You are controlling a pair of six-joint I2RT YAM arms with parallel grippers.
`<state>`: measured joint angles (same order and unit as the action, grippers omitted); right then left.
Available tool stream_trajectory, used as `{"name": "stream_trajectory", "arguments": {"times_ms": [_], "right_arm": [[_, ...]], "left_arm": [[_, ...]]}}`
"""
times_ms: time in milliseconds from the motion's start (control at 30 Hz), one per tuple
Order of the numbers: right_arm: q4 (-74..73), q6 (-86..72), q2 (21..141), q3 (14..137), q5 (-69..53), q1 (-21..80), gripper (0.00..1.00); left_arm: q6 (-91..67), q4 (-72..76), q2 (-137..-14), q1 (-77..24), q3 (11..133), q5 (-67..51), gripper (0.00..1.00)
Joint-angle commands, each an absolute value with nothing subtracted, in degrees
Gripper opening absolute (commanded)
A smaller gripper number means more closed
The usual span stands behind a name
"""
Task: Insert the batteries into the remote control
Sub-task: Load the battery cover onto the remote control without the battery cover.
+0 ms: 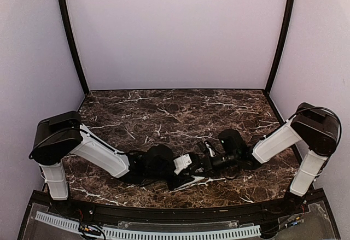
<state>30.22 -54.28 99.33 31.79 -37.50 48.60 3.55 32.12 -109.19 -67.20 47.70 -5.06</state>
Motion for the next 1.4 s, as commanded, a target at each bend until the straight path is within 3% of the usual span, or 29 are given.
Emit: {"name": "stream_trajectory", "arguments": {"times_ms": [0, 200, 433, 633, 767, 967, 1367], "right_arm": [[23.03, -53.24, 101.82, 30.32, -34.63, 49.39, 0.0], [23.55, -53.52, 102.03, 30.43, -34.72, 49.39, 0.0], [23.68, -53.45, 101.99, 30.22, -34.72, 49.39, 0.0], [23.36, -53.34, 101.89, 30.42, -34.8, 49.39, 0.0], [19.88, -51.72, 100.55, 31.83, -34.36, 49.27, 0.09], [12.92, -48.3, 96.45, 34.38, -32.87, 47.81, 0.22], [-4.89, -40.44, 89.53, 42.13, -27.94, 46.85, 0.33]], "left_arm": [[2.53, 29.69, -107.95, -67.06, 45.85, -6.13, 0.33], [3.04, 30.02, -108.13, -67.06, 46.33, -5.84, 0.22], [3.3, 28.75, -108.1, -67.06, 45.55, -6.9, 0.18], [3.17, 27.68, -108.04, -67.06, 44.87, -8.48, 0.07], [3.25, 26.44, -108.06, -67.06, 44.38, -8.89, 0.0], [2.68, 25.84, -107.76, -67.06, 43.4, -9.68, 0.0], [2.94, 25.16, -107.98, -67.06, 43.51, -9.93, 0.0]]}}
